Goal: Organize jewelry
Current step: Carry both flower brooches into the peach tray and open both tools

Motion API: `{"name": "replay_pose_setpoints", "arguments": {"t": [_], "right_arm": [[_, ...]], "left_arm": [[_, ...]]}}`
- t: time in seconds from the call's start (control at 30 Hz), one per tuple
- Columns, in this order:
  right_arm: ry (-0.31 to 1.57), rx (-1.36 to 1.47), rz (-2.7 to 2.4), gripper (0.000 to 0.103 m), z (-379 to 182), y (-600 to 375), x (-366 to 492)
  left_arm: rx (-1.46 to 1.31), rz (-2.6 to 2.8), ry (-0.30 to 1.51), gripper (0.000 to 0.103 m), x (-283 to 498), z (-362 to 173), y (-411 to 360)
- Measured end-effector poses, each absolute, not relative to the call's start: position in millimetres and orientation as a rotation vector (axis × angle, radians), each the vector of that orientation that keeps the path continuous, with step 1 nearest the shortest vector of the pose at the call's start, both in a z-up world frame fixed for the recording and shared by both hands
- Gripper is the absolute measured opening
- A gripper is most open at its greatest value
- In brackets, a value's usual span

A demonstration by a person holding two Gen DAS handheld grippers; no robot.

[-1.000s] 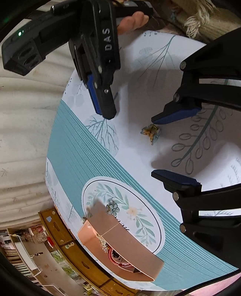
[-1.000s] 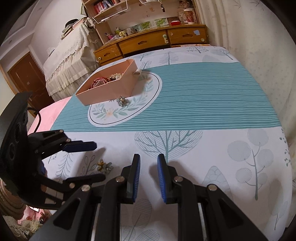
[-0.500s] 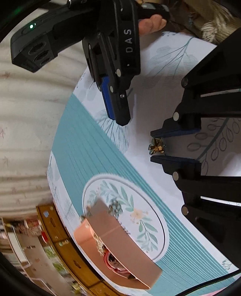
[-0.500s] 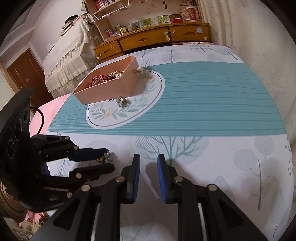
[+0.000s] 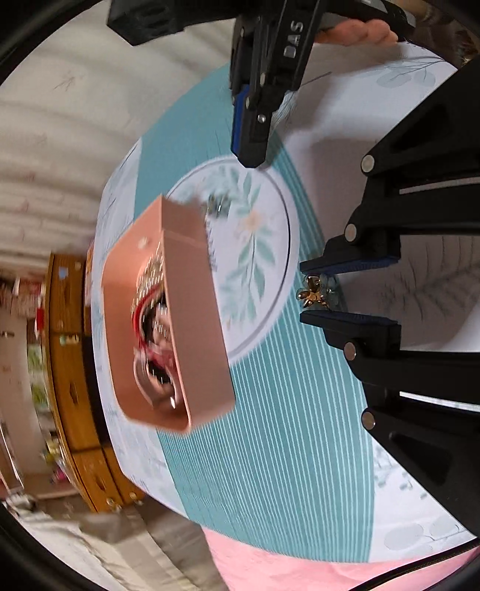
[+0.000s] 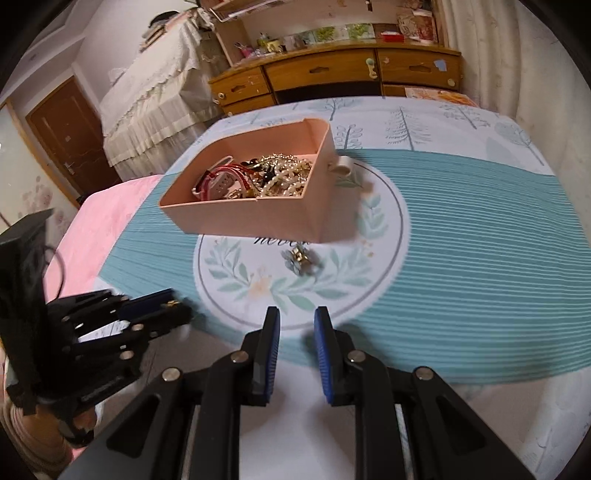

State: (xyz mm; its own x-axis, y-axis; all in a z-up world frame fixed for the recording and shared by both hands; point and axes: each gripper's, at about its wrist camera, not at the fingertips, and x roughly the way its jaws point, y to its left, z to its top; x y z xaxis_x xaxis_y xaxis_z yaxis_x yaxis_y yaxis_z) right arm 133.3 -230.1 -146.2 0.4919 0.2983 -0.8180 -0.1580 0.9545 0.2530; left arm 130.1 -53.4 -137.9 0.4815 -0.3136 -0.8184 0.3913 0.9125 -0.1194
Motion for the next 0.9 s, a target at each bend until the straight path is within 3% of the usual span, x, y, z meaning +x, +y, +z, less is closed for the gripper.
{"name": "replay_pose_setpoints", "arguments": {"t": [0.13, 0.23, 0.33, 0.77, 0.83, 0.9], "right_arm": [[1.032, 0.172, 0.265, 0.02, -153.5, -220.5, 143.8], [1.017, 0.163, 0.235, 0.032, -152.8, -213.7, 150.3], [1.003, 0.145, 0.199, 0.033, -152.7, -206.2, 155.7], [0.957, 0.017, 0.074, 0.033, -153.6, -181.9, 166.2], [0.944, -0.036, 0.04, 0.022, -154.8, -178.2, 164.9], [0.938, -0.034, 0.045, 0.021, -155.1, -180.4, 164.2]], "left_arm": [[0.047, -0.425, 0.977, 0.017, 132.3, -137.9, -42.1], [0.023, -0.431, 0.983, 0.017, 132.7, -139.9, -38.2], [-0.007, -0.439, 0.996, 0.017, 133.3, -143.5, -32.8], [-0.076, -0.489, 0.999, 0.017, 135.5, -147.1, -21.6], [-0.081, -0.489, 0.999, 0.017, 135.8, -147.4, -20.5], [-0.084, -0.489, 1.0, 0.017, 136.2, -147.5, -19.6]]}}
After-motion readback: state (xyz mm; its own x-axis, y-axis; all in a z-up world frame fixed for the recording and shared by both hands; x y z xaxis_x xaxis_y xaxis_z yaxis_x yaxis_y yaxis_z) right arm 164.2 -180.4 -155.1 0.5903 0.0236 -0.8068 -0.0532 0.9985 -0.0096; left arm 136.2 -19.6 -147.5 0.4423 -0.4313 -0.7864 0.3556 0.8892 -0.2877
